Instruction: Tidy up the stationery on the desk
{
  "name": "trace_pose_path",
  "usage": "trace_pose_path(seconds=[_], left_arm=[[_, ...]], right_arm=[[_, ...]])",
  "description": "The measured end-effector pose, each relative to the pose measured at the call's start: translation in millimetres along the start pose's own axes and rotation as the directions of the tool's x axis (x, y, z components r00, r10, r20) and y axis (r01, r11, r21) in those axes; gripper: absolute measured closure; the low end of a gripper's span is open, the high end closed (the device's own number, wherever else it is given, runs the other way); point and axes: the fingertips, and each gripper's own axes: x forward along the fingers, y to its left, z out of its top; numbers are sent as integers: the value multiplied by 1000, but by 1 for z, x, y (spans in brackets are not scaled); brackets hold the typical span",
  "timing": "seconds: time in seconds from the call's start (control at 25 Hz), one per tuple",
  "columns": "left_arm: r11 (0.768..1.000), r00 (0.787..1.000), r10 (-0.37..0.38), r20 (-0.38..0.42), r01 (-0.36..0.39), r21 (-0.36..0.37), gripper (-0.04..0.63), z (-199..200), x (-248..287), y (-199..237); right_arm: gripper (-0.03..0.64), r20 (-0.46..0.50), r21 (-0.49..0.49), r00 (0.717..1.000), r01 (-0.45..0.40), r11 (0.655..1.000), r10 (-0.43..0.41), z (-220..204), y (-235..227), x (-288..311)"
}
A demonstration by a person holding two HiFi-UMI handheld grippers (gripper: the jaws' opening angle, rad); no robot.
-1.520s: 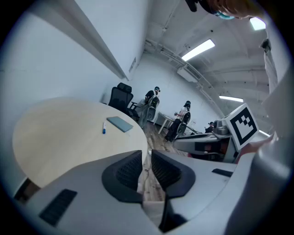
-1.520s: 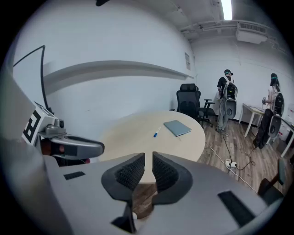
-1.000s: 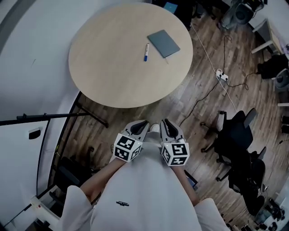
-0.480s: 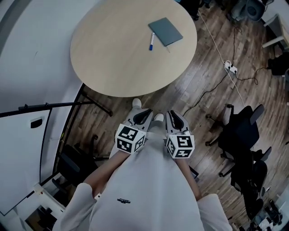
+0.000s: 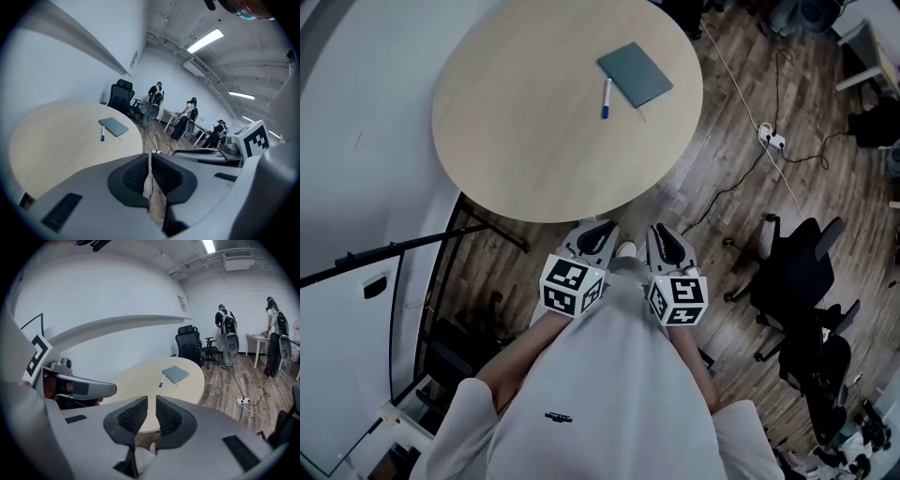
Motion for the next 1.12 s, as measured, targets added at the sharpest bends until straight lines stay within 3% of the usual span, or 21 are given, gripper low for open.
trace_pose_path(seconds=[0.48,0.76,1.0,1.12], left_arm=[[996,997,-75,30,76,-35,560,103,39,121],[994,995,-100,12,101,-32,560,130,71,150],[998,998,-45,-40,43,-47,560,138,119,158],[996,999,-5,-52,0,-89,560,142,143,164]], right_arm=[[541,12,-17,995,97,995,-97,97,8,115],[541,3,-23,994,108,994,-108,126,1,165],[541,-16,-29,997,70,997,-70,145,-43,201],[541,-46,-29,998,39,999,-40,146,-67,222]])
